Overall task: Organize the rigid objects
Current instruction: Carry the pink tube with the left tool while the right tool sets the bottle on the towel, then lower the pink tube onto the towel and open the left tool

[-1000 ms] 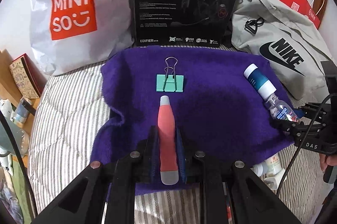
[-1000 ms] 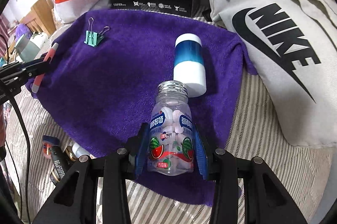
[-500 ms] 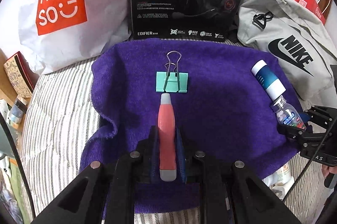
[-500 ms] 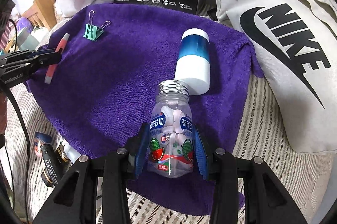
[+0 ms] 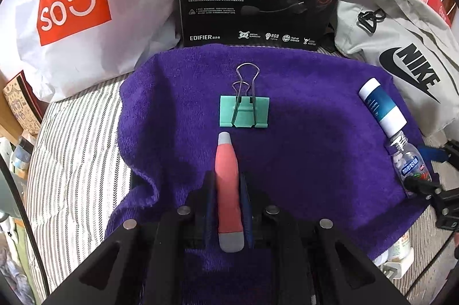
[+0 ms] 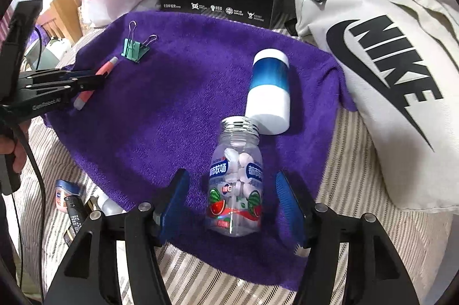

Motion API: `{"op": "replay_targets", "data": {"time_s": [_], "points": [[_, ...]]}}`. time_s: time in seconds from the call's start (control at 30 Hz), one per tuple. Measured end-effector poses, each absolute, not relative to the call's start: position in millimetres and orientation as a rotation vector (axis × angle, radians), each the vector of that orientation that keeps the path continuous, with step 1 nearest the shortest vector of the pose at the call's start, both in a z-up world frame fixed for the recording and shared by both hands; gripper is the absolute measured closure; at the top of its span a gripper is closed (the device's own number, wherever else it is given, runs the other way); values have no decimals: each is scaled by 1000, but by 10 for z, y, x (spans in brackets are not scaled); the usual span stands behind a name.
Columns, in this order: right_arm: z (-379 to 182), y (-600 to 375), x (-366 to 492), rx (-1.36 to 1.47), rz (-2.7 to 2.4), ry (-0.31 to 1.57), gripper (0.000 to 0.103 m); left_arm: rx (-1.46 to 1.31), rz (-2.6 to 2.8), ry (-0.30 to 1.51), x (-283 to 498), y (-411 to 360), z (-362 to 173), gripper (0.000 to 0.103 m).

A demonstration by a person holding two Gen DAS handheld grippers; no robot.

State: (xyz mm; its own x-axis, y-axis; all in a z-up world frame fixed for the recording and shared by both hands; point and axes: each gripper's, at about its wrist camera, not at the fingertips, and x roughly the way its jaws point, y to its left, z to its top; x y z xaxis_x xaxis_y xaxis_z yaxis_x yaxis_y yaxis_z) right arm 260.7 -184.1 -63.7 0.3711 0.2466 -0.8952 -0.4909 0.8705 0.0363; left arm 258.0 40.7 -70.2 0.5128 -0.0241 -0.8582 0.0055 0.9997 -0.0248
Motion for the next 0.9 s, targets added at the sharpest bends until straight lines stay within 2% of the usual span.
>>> {"op": "replay_targets", "data": {"time_s": [0.37,0.47,0.53,0.6,0.73,0.9], "points": [[-367,-2034,2460,-191,420,1025,40,2,-4,1018,2558,360,-720,84],[-283,-2115,2367,-159,412,1011,40,-3,-9,1025,2528,346,-715,74],[-240,-2159,2301,-144,404,1006,40,-1,-20,1031,2502,309,-721,60],[-203,-2209,2227,-117,392,1005,40,9,-8,1039,2470,268,-724,54],[-125,-2310,2024,-63,385,1001,40,-6,5,1040,2350,257,-659,54],[-63,-2386,1723,-21,369,988,35,-20,10,1004,2002,247,-458,54]]}}
